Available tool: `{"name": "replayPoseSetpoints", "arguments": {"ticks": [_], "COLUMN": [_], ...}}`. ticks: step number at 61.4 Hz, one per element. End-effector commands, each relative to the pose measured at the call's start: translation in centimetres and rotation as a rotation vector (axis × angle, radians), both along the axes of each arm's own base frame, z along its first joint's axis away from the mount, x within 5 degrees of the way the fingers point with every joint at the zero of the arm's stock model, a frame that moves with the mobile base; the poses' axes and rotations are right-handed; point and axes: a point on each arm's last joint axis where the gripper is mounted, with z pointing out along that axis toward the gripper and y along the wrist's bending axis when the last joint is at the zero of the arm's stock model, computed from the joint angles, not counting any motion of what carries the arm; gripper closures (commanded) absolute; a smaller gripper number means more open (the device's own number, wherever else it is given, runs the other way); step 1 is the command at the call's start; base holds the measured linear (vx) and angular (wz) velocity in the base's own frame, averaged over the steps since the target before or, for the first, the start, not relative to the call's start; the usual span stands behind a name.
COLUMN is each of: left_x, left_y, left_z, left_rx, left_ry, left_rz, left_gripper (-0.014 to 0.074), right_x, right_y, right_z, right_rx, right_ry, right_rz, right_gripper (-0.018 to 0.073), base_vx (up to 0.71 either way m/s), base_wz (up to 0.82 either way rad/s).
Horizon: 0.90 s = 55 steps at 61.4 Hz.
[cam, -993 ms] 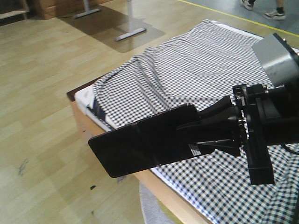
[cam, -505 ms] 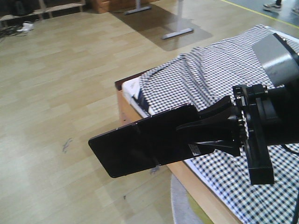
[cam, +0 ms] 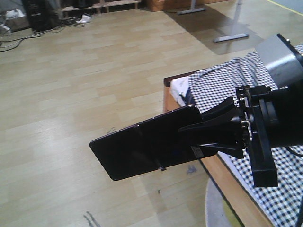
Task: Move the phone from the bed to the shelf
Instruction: 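Hold the phone in the right gripper while the base turns away, then carry the phone in the right gripper while driving across the floor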
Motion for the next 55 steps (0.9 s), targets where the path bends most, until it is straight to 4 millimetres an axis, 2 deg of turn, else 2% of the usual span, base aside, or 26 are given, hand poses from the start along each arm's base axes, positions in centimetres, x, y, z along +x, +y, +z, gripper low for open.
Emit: {"name": "replayPoseSetpoints", "arguments": {"ticks": [1, 31, 55], "left_x": [0.08, 0.08, 0.08], "left_y": [0.06, 0.06, 0.06], "left_z": [0.60, 0.60, 0.60], "left_rx": [-0.011, -0.011, -0.011], "left_ry": [-0.075, -0.075, -0.075], "left_rz": [0.007, 0.007, 0.007], "left_gripper": [0.0596, 0.0596, 0.0596], "right_x": [-1.03, -1.03, -1.03], "right_y": [0.24, 0.24, 0.24], "right_z": [1.93, 1.93, 1.93], "right_rx": [0.104, 0.104, 0.104], "right_ry": [-0.009, -0.009, -0.009], "right_rz": [0.057, 0.057, 0.057], "right_gripper": [0.0560, 0.0560, 0.0560], "base_vx": [-0.08, -0.07, -0.02], "base_wz": [0.37, 0.32, 0.18]}}
